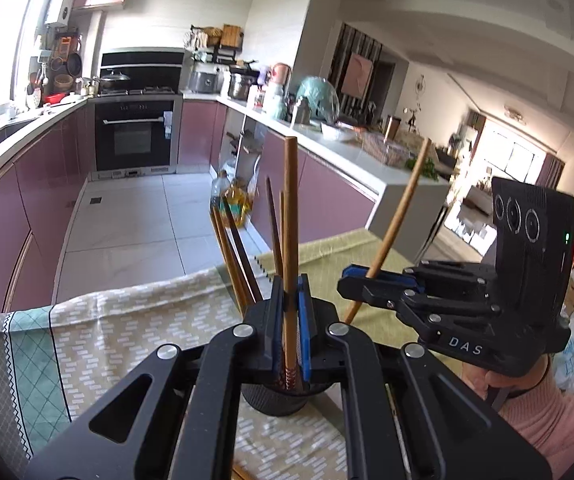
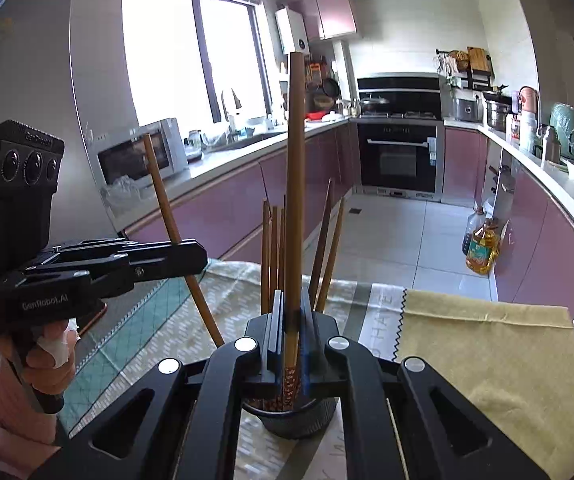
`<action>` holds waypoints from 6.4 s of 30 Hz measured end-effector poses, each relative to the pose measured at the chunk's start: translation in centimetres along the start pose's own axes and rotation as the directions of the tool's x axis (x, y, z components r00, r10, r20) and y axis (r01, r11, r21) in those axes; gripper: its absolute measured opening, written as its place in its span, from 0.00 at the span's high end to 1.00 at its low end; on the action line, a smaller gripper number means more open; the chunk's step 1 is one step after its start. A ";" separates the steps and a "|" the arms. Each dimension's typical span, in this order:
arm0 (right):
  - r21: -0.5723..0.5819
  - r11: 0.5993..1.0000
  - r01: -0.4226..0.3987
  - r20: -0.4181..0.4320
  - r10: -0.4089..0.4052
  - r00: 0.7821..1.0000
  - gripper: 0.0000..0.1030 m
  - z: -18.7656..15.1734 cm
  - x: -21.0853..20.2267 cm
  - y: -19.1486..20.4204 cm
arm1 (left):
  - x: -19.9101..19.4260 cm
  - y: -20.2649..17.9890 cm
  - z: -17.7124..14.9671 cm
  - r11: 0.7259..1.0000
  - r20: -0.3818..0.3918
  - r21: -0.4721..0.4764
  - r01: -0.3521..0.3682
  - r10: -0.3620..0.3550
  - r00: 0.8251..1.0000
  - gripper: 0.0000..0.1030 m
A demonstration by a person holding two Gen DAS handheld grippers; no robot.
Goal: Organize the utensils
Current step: 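Lower the chopstick into the mesh cup with the right gripper, then open the right gripper and withdraw it from the cup, then move the right gripper to the remaining chopsticks and close on one, then lift the chopstick upright toward the mesh cup with the right gripper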
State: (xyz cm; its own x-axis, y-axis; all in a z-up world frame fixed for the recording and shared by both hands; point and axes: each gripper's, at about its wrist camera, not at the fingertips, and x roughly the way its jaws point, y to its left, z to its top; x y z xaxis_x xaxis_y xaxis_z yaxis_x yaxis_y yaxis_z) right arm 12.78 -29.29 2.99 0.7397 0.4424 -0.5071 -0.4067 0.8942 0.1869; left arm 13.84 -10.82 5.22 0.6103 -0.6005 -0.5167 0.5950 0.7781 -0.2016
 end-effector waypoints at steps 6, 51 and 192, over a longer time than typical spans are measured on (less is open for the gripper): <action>0.010 1.000 0.000 -0.083 0.001 0.997 0.94 -0.7 1.6 -0.5 | 2.1 0.1 -0.6 1.000 -0.079 0.015 -0.004 0.005 0.997 0.93; 0.010 0.978 -0.210 -0.152 0.209 0.966 0.64 -6.6 1.7 4.7 | -2.0 5.9 -8.9 0.971 -0.081 -0.072 -0.228 0.222 0.972 0.57; 0.053 0.984 -0.171 -0.270 0.179 0.946 0.95 -10.3 6.6 7.6 | 1.6 5.2 -15.4 0.968 -0.287 -0.057 -0.244 0.218 0.933 0.93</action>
State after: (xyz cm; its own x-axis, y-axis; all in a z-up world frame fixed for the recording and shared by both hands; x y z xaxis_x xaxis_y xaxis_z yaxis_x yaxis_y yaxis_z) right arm 9.02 -20.30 -7.62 0.4819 0.5604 -0.6737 -0.4987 0.8075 0.3150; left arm 9.84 -4.92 -9.51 0.5489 -0.3380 -0.7645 0.3974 0.9102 -0.1171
